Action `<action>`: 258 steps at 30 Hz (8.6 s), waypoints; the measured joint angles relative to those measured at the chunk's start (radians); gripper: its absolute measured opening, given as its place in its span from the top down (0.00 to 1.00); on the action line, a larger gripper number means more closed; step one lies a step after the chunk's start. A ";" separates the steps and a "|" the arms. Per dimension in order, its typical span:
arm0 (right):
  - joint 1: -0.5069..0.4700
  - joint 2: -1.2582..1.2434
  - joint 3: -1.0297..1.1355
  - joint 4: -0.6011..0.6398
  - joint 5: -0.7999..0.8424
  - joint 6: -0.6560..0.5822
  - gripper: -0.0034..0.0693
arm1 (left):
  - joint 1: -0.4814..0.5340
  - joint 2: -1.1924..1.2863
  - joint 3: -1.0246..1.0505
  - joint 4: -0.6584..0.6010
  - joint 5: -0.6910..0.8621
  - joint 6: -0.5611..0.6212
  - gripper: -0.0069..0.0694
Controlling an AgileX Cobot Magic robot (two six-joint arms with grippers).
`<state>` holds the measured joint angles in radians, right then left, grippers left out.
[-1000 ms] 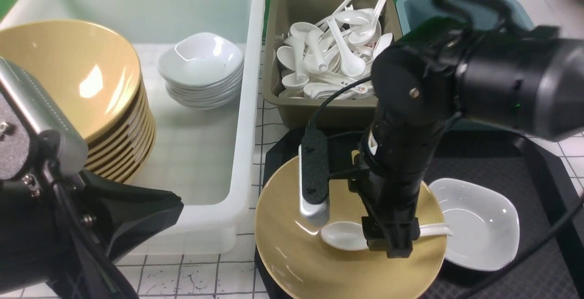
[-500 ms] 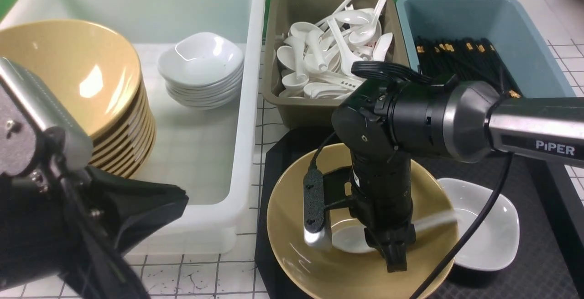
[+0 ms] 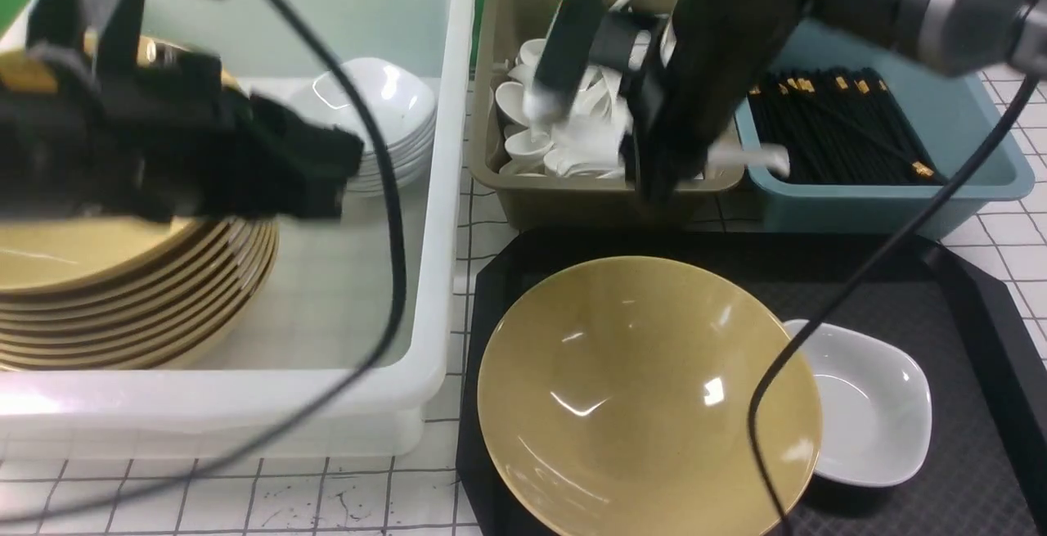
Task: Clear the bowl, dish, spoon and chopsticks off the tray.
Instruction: Use the right arm to put the soup spoon into the small storage box in the middle, then use the left arm to grab the yellow noodle bowl on the left, then use the left arm to put the noodle bowl into the large storage box on the left, then use the left arm to grab the plate, then use the left arm to put the plate into the large storage box on the left
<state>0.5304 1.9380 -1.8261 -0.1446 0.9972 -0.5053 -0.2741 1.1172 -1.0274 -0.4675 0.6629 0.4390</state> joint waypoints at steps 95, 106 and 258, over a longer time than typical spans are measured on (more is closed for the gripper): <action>-0.110 -0.896 0.676 0.250 0.007 0.197 0.90 | -0.441 0.903 -0.721 0.468 0.560 -0.326 0.82; 0.048 -0.751 0.366 0.335 0.020 0.085 0.90 | -0.289 0.559 -0.719 0.382 0.551 -0.391 0.90; 0.082 -0.473 0.223 0.323 0.086 0.060 0.88 | 0.166 0.993 -0.942 0.446 0.108 -0.411 0.77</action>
<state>0.6124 1.4650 -1.6029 0.1785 1.0829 -0.4451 -0.1076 2.1098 -1.9696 -0.0211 0.7708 0.0284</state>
